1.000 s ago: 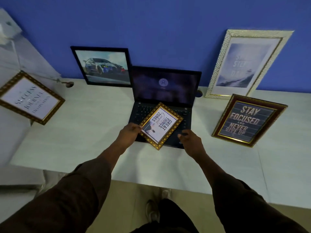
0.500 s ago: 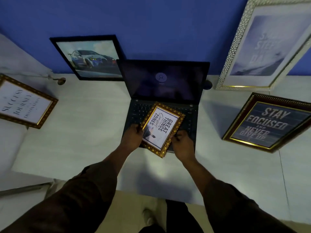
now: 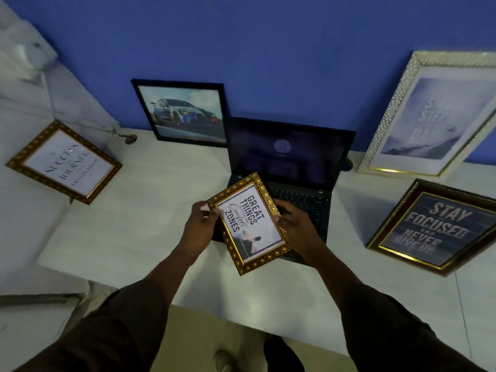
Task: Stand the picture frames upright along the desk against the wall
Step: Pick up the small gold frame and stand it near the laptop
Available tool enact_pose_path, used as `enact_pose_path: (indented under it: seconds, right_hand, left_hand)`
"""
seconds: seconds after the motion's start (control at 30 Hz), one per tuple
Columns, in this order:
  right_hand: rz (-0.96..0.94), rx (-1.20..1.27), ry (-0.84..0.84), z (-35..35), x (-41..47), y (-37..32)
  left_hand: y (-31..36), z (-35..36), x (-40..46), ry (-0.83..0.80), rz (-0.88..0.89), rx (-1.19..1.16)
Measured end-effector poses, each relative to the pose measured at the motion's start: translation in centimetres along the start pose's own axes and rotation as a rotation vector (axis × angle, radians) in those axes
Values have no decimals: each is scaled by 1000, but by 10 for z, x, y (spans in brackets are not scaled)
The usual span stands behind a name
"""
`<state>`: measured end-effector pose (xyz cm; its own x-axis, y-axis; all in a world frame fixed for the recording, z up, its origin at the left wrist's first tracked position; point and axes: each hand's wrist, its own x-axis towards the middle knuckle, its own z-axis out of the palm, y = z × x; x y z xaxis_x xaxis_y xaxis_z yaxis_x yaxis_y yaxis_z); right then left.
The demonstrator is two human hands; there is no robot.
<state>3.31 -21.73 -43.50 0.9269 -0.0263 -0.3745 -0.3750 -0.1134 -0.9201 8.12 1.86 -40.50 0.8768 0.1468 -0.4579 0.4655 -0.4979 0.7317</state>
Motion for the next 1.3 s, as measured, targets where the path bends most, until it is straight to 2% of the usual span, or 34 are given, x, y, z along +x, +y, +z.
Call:
enact_pose_path:
  seconds: [0.1,0.27,0.4,0.57,0.7,0.83,0.97,1.1,1.3]
  right_hand:
    - [-72,-19,-102,16,-4,-39]
    - [-129,-58,-284,60,-13,-95]
    - [-139,-25,-266,99,-11,-120]
    - [-64,222,-201,159,-18,-134]
    - [14,355,-162,206,-24,-132]
    - [61,352,-74,247,-23,-137]
    - [41,265,-32,257,-7,-147]
    - [-38,176,-48,263,15,-160]
    - [-63,141,-71,253,60,-174]
  left_hand:
    - [8,-43,-3,64,99,-30]
    - [-3,-118,-11,-3,225,52]
    - [-23,-165,-31,15,197,-135]
    - [-68,-217,-50,170,95,-390]
    - [-87,-239,-62,204,19,-626]
    - [-97,-260,-64,99,-51,-766]
    - [-96,-276,-49,-106,-205,-842]
    - [-86,-279,-33,-310,-206,-934]
    - [-63,-286,7,-347,-230,-1028]
